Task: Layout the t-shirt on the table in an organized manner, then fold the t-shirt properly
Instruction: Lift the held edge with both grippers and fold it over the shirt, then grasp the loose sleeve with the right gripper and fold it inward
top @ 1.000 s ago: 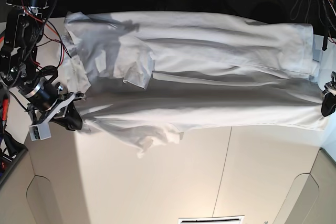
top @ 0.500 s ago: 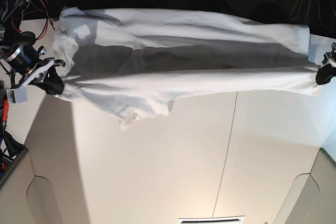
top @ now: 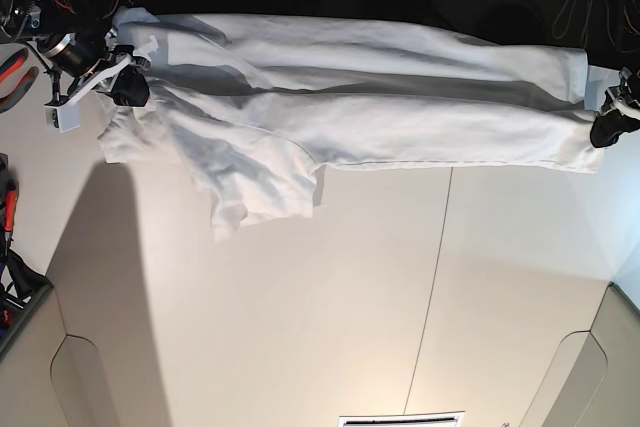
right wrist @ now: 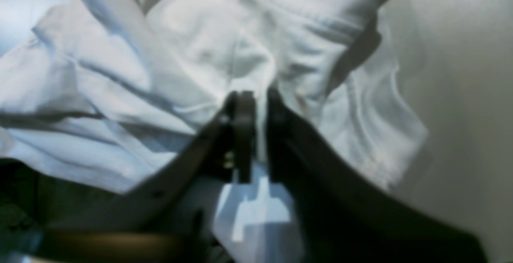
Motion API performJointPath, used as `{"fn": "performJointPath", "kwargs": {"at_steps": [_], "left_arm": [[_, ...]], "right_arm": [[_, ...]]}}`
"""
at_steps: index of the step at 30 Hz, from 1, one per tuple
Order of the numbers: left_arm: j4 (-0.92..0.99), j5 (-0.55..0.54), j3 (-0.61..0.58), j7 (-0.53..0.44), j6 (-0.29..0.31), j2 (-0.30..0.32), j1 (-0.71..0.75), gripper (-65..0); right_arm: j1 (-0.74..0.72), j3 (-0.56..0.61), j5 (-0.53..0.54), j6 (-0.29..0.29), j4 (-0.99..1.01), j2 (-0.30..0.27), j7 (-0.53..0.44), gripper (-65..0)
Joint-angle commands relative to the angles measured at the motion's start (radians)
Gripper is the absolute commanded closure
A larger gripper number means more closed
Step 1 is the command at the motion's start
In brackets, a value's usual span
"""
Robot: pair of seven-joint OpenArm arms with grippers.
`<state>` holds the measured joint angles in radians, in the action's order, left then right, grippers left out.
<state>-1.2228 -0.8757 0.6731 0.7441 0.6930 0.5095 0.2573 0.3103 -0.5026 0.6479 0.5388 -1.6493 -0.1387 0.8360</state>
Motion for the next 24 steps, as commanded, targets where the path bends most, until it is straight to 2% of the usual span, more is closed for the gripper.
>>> {"fn": "performJointPath", "kwargs": {"at_steps": [1,2,5,7,10,12,14,16,20,22,24], "left_arm": [[-0.015,-0.023,0.008,-0.018,0.005,0.021,-0.005,-4.2],[-0.015,-0.027,0.008,-0.018,0.005,0.023,-0.005,-9.8],[-0.015,-0.030,0.008,-0.018,0.005,0.026,-0.005,-21.6],[-0.015,-0.060,0.010,-0.018,0.005,0.026,-0.005,-22.9],[-0.015,-0.115,0.012,-0.018,0.005,0.026,-0.007,-22.9],[-0.016,-0.128,0.012,-0.018,0.005,0.026,-0.011,-22.9],[-0.020,-0.132,0.012,-0.018,0.005,0.025,-0.011,-22.9],[-0.021,-0.130,0.012,-0.018,0.005,0.025,-0.011,-23.4],[-0.021,-0.130,0.012,-0.018,0.005,0.025,-0.010,-31.8],[-0.021,-0.129,0.012,-0.016,0.005,0.025,-0.010,-31.8],[-0.021,-0.129,0.012,-0.013,0.005,0.025,-0.010,-31.8]], "right_arm": [[-0.003,-0.014,0.045,0.008,-0.029,-0.016,-0.020,-22.2],[-0.002,-0.026,0.064,0.013,-0.048,-0.016,-0.019,-26.0],[-0.002,-0.084,0.078,0.019,-0.154,-0.015,-0.001,-26.7],[-0.003,-0.138,0.078,0.019,-0.251,-0.015,-0.006,-26.7],[-0.020,-0.194,0.077,0.014,-0.383,-0.006,-0.076,-26.5],[-0.069,-0.191,0.074,0.014,-0.418,0.012,-0.101,-26.5],[-0.139,-0.151,0.023,0.008,-0.403,0.033,-0.100,-26.5],[-0.206,-0.075,-0.039,-0.013,-0.340,0.045,-0.110,-26.5],[-0.339,0.095,-0.130,-0.020,-0.066,0.045,-0.159,-29.8],[-0.412,0.151,-0.162,-0.023,0.105,0.045,-0.188,-30.1],[-0.485,0.185,-0.208,-0.064,0.273,0.045,-0.214,-30.0]]}}
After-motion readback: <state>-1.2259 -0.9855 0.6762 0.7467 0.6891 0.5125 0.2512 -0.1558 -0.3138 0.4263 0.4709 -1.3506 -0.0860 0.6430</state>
